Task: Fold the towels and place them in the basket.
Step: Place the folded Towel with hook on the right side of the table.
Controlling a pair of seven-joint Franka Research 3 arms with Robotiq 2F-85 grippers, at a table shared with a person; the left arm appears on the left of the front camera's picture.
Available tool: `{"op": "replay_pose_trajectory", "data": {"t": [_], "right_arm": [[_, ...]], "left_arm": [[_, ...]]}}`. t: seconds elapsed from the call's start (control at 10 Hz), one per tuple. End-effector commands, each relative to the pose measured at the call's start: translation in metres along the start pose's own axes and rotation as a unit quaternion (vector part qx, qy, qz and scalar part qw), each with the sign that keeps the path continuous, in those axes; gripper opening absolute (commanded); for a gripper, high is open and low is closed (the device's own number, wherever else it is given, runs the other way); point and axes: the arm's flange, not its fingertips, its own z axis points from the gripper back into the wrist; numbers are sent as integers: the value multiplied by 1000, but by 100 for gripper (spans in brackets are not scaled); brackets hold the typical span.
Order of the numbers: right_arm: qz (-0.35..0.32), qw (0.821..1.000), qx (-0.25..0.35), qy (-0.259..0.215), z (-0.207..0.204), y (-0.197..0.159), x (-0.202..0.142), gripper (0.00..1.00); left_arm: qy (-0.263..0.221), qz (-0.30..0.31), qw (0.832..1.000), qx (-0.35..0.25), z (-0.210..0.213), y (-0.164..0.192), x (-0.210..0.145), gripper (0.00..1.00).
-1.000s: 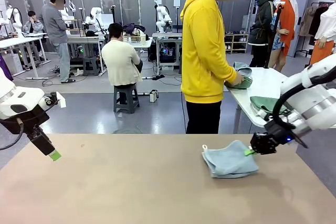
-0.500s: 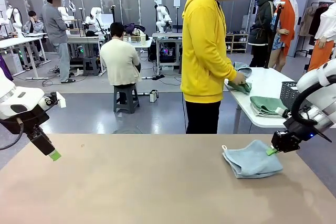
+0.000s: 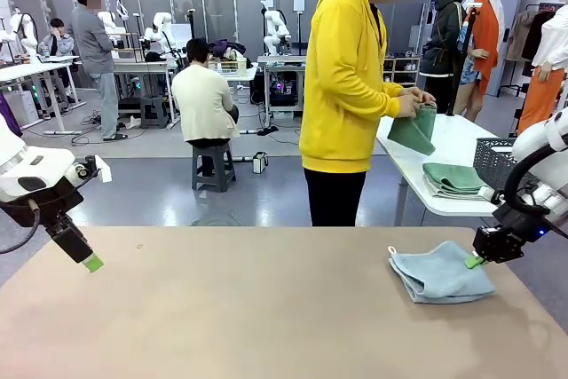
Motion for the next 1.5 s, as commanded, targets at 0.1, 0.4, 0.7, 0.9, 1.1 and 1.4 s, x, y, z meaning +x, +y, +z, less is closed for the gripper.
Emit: {"op": "replay_pose_trajectory", "data": {"t": [0.1, 0.4, 0.7, 0.9, 1.1, 1.4], "right_arm": [[-10, 1000, -12, 6, 2, 7, 2, 38], [-7, 1000, -22, -1, 8, 14, 3, 81], [8, 999, -44, -15, 29, 34, 2, 100], [22, 998, -64, -18, 39, 54, 3, 96], [26, 997, -77, -14, 35, 68, 7, 100], [38, 998, -54, -18, 45, 61, 11, 100]], "left_arm": [[3, 6, 1000, 9, 0, 2, 5, 100], [3, 6, 1000, 9, 0, 2, 5, 100], [3, 6, 1000, 9, 0, 2, 5, 100], [3, 6, 1000, 9, 0, 2, 5, 100], [3, 6, 1000, 9, 0, 2, 5, 100], [3, 6, 1000, 9, 0, 2, 5, 100]]}}
